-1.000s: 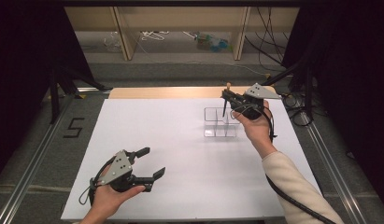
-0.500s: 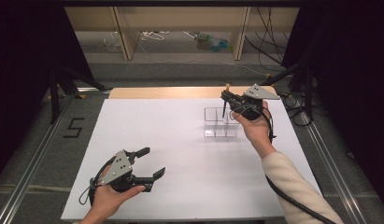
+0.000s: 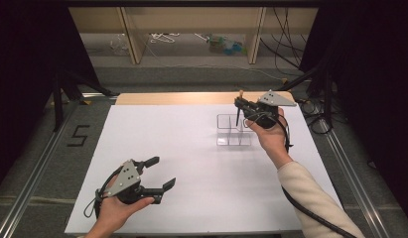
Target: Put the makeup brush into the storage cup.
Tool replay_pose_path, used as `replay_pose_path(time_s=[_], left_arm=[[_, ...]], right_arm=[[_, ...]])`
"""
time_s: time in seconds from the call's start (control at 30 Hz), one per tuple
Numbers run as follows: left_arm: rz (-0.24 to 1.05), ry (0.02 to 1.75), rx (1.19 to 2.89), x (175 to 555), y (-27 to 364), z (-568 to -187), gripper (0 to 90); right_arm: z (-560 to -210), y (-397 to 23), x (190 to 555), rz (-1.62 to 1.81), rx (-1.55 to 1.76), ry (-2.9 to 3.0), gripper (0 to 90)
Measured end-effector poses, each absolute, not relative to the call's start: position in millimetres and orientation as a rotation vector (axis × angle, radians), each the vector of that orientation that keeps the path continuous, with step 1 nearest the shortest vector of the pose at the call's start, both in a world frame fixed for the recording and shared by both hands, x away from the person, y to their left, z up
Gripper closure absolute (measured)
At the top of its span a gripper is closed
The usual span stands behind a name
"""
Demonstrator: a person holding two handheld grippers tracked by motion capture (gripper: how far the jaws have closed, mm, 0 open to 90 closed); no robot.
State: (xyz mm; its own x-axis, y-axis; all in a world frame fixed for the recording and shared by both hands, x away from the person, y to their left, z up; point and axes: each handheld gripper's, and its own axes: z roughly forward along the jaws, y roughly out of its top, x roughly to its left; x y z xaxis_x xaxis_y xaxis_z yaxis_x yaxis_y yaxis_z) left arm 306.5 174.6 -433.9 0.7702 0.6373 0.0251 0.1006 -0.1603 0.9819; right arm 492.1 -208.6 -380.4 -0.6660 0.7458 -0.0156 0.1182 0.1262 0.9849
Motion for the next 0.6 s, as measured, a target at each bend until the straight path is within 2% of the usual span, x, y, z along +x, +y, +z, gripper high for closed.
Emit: replay_pose_path(time_s=[0.6], left_arm=[[0.52, 0.591, 1.691, 306.3, 174.4, -433.9, 15.8]], right_arm=[[-384.0, -208.4, 492.9, 1.569, 0.846, 1.904, 83.5]])
